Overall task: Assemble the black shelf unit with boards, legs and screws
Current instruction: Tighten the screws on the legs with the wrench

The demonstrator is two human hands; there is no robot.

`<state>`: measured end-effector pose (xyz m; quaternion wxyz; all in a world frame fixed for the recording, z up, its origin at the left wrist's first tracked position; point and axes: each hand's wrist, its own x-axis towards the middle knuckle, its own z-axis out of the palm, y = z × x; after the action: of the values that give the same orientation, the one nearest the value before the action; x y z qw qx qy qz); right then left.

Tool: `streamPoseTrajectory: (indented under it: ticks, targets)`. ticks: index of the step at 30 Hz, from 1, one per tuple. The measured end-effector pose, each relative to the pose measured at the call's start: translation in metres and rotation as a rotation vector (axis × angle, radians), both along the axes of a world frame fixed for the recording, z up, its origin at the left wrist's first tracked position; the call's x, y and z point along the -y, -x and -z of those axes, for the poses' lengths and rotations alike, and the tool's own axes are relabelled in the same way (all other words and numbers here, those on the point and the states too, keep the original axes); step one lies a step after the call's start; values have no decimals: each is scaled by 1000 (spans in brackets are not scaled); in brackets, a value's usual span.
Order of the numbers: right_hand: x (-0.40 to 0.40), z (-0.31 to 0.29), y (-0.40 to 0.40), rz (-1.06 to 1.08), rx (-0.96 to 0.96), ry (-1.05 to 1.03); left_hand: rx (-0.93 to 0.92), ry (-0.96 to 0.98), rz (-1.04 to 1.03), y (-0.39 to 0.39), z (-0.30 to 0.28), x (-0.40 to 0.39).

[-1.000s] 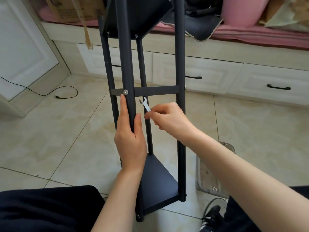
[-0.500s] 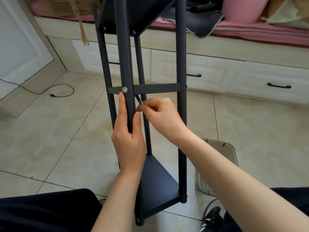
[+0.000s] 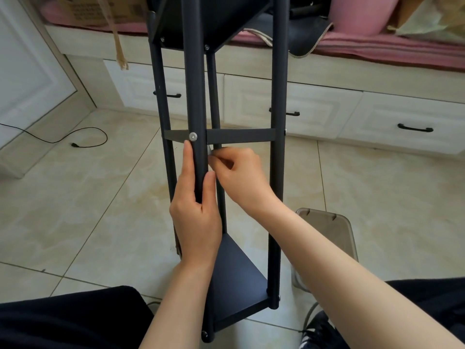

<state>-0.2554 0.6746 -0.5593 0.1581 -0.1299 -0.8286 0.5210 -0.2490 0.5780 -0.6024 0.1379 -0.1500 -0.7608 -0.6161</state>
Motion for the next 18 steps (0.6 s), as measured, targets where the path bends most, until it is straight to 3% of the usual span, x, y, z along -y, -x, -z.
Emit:
streamPoseTrajectory:
  ticks: [10, 18]
  targets:
    - [0, 22, 3, 83, -160, 16, 6, -17, 24, -4, 1, -2]
    - [6, 47, 14, 194, -350, -123, 2, -50, 17, -2, 1, 1]
